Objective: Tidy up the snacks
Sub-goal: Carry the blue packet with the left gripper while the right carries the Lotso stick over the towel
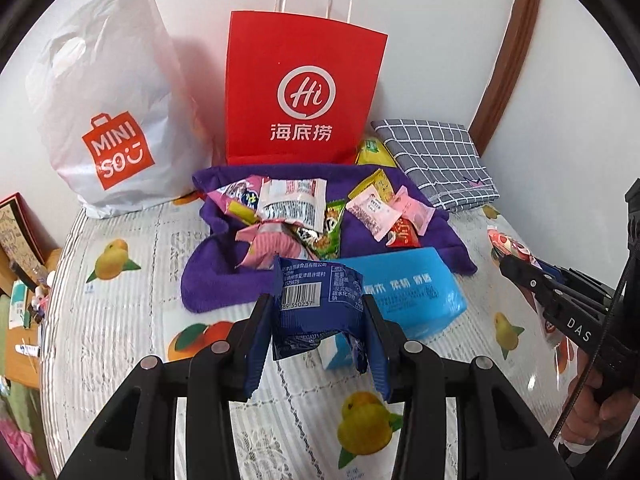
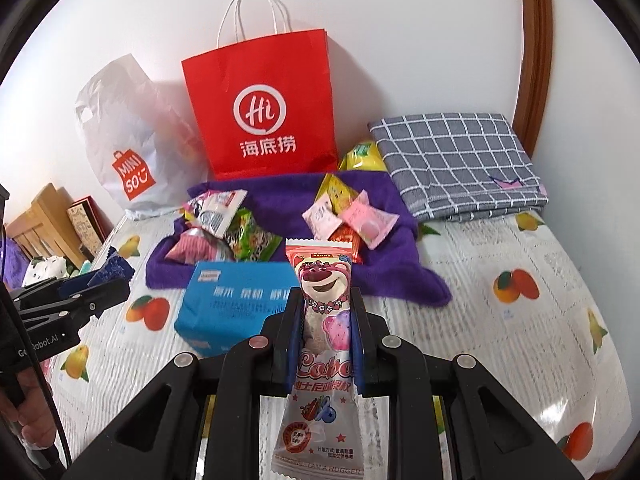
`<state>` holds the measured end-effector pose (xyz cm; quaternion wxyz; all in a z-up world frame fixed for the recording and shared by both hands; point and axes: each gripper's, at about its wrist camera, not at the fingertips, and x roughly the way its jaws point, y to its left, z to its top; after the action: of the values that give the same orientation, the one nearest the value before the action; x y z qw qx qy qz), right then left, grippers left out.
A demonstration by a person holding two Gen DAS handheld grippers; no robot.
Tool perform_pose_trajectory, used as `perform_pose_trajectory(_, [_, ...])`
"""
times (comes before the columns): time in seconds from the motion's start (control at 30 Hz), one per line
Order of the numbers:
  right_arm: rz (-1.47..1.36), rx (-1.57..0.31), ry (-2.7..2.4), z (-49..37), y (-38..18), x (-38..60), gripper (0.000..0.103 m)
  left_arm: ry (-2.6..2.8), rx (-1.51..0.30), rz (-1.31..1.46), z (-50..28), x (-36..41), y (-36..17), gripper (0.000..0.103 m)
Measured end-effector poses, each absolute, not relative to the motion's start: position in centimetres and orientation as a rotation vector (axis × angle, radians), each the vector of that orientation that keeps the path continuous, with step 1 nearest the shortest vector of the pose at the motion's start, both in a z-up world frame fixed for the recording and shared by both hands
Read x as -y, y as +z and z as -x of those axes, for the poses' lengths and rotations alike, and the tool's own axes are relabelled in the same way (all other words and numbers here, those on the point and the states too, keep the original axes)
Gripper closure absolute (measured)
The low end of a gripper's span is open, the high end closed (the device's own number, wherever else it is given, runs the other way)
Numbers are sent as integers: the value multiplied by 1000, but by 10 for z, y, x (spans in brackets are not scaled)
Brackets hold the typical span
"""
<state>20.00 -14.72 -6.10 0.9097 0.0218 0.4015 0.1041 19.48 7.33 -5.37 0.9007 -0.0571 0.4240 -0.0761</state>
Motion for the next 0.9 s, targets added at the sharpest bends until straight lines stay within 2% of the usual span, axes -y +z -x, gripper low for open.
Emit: perform_pose_trajectory(0.9, [-8,-812,257,-249,-61,138,82,-126,-872,115,-234,-70,-43,62])
